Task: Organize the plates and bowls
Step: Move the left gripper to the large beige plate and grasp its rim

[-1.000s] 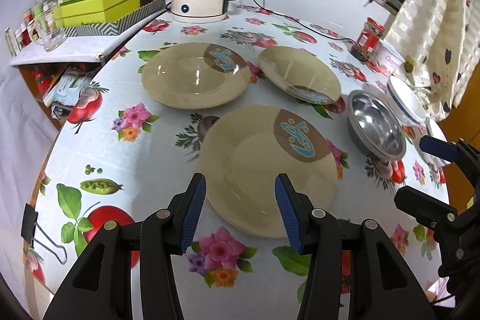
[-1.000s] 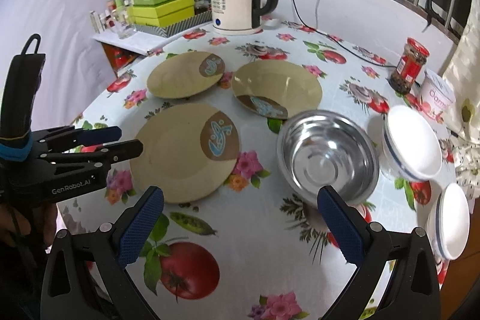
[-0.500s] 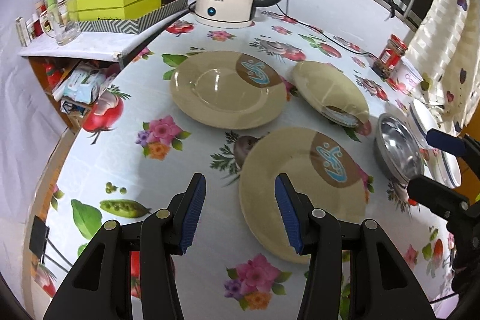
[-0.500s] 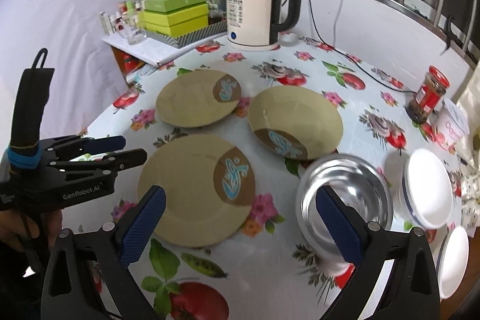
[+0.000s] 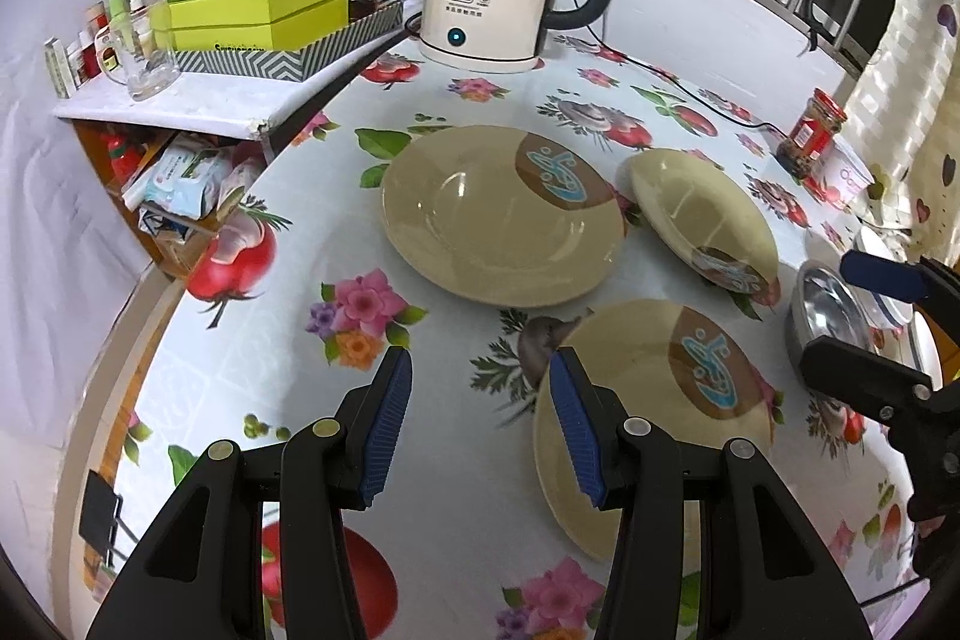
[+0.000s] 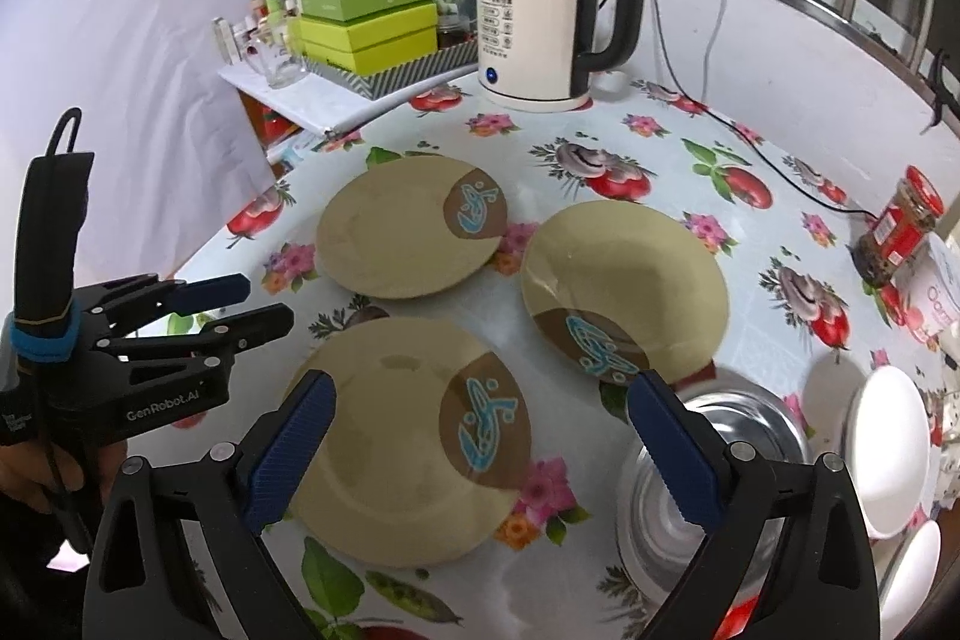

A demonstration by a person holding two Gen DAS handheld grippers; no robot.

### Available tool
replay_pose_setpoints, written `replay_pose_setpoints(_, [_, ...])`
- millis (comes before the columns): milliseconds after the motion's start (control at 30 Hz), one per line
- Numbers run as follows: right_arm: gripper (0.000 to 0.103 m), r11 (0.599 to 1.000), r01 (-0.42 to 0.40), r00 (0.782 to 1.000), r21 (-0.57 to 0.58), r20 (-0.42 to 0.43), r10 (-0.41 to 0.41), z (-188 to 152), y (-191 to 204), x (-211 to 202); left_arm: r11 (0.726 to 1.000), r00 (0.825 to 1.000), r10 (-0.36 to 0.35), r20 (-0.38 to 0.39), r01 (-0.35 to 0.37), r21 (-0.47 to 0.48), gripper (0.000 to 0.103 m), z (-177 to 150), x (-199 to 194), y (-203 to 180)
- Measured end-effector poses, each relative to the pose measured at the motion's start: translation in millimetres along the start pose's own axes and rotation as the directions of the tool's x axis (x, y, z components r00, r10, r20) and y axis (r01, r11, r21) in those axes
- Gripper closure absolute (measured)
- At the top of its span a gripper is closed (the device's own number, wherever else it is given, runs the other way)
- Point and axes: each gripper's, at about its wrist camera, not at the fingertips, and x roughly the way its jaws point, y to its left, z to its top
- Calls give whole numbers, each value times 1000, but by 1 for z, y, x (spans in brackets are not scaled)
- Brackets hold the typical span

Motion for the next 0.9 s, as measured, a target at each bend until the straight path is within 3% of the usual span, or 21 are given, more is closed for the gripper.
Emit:
replay_pose_setpoints(100, [13, 1000, -24, 1000, 8, -20, 24, 4, 0, 11, 1000, 1000, 4, -1, -4, -2, 54, 3, 4, 2])
replay_pose_setpoints(267, [18, 997, -58, 997, 47, -43, 60, 11, -1, 29, 1000, 1000, 6, -2, -6, -10, 54, 9, 13, 8])
replay_pose_setpoints(333, [27, 996, -66, 997, 61, -39, 69, 14, -2, 33, 1000, 1000, -1, -2, 1, -22, 54, 13, 16, 12])
replay_pose_setpoints(500, [30, 990, -90, 994, 109, -48, 96, 23, -4, 49, 999, 1000, -17, 8, 17, -40, 54, 23, 21, 18])
replay_pose_setpoints(600, [42, 986, -107, 992, 131, -59, 116, 29, -5, 59, 998, 1000, -30, 10, 30, -59, 54, 31, 27, 24])
replay_pose_setpoints(767, [45, 975, -131, 986, 178, -83, 147, 39, -7, 83, 994, 999, -52, 9, 53, -98, 54, 43, 38, 36])
replay_pose_setpoints(900, [53, 968, -141, 981, 207, -101, 165, 44, -9, 98, 989, 999, -54, 1, 54, -136, 54, 48, 48, 48])
